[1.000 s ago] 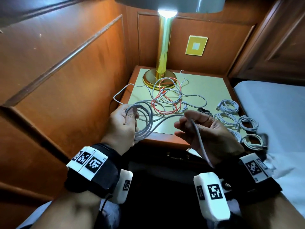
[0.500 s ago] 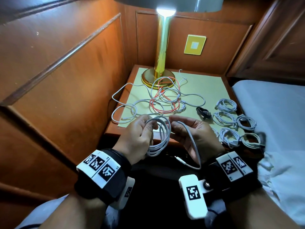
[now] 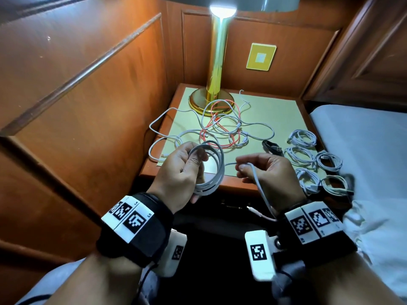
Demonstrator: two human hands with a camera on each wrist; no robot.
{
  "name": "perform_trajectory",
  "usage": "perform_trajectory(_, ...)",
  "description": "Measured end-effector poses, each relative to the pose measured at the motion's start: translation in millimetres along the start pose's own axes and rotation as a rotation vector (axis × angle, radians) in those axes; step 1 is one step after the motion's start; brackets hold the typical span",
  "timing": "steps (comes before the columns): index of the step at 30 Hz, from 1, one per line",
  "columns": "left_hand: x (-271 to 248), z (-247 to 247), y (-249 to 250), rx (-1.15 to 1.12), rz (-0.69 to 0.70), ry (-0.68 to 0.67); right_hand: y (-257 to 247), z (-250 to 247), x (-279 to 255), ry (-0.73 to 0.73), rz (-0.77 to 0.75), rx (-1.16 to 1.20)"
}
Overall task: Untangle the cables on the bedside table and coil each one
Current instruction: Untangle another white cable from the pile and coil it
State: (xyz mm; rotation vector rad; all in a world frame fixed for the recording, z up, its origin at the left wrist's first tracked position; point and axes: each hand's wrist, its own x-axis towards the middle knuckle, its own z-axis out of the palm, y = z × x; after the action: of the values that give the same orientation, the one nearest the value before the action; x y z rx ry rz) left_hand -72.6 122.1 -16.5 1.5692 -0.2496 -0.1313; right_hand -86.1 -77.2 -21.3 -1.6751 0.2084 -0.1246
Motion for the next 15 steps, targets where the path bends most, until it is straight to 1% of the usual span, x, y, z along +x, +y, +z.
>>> perform_trajectory(4,-1.8,2.4,-5.5,0.098,-0.012,-0.07,-5.0,1.3,-2.1,-0.085,-0.023,0.059)
perform_trajectory(7,-3.5,5.7,-7.0,0.159,-0.014,-0.103,-8.6,4.0,-2.2,-0.135,0.047,0.174)
perform_trajectory(10,-2.0,5.1,-9.1,0.19,-0.04,-0.092,-6.5,2.1,0.8,-0.188,0.162,0.311)
perform_trajectory(12,-1.7,5.2,-9.2,0.218,-0.05,-0.073,-5.6,1.5,-0.1,-0.257,0.238,0.333)
perform_trajectory(13,-1.5,5.6,-9.1,0.23,-0.052,-0.062,-5.2,1.6,-0.9,-0.287,0.243,0.315)
perform_trajectory(15,-1.0,6.0,-8.9,0.262,-0.061,-0.036,-4.7,1.6,-2.3,-0.306,0.197,0.251)
